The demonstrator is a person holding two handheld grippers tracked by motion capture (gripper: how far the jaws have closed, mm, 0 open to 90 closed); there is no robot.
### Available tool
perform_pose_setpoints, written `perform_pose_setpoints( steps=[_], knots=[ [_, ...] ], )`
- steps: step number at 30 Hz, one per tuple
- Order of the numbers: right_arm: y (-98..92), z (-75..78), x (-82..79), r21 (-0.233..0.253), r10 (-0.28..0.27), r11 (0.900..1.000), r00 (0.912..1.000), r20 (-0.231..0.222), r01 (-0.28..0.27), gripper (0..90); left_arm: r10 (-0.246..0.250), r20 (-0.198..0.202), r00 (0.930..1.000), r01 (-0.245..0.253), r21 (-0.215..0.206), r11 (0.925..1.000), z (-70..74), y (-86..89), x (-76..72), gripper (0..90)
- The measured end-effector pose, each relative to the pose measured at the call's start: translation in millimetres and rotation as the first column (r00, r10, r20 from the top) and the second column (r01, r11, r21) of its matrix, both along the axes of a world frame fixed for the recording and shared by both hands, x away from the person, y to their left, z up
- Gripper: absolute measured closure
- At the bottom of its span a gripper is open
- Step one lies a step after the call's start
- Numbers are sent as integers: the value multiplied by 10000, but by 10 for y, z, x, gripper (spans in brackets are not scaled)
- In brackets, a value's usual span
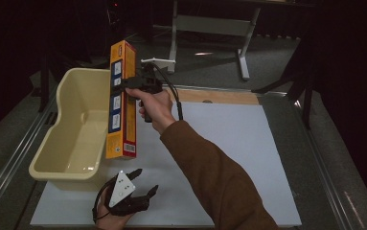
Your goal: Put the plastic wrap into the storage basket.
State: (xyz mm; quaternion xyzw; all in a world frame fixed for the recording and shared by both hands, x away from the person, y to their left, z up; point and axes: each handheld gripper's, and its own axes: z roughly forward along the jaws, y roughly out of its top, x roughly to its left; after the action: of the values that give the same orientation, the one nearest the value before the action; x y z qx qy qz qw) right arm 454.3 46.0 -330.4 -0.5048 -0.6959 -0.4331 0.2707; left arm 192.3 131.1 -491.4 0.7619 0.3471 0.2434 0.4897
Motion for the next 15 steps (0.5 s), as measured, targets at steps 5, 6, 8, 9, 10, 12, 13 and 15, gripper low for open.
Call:
perform_pose_setpoints(
  steps=[5, 6, 8, 9, 10, 12, 13, 15],
  knots=[
    [162, -5, -62, 222, -97, 9997, 9998, -147, 100, 409, -7, 57, 10000, 8, -83, 10000, 1, 0, -11, 271],
    [192, -11, -71, 253, -124, 9996, 9998, -128, 127, 409, -18, 59, 10000, 18, -60, 10000, 3, 4, -12, 271],
    [250, -19, -88, 230, -263, 9994, 9996, -140, 266, 410, -22, 61, 10000, 23, -113, 9999, 5, 7, -12, 271],
    [276, -27, -95, 233, -313, 9992, 9995, -107, 316, 410, -20, 59, 10000, 21, -117, 9999, 5, 7, -11, 271],
    [301, -35, -98, 257, -333, 9991, 9994, -104, 335, 410, -23, 64, 10000, 24, -126, 9999, 4, 5, -9, 271],
    [347, -51, -103, 327, -370, 9988, 9990, -233, 378, 410, -34, 59, 10000, 35, -157, 9999, 2, 1, -7, 271],
    [365, -67, -104, 359, -355, 9987, 9991, -247, 364, 410, -50, 48, 10000, 51, -155, 9999, 1, 1, -7, 271],
    [404, -96, -108, 420, -402, 9982, 9985, -383, 418, 410, -93, 76, 9999, 94, -129, 9999, 1, -1, -8, 267]
  ],
)
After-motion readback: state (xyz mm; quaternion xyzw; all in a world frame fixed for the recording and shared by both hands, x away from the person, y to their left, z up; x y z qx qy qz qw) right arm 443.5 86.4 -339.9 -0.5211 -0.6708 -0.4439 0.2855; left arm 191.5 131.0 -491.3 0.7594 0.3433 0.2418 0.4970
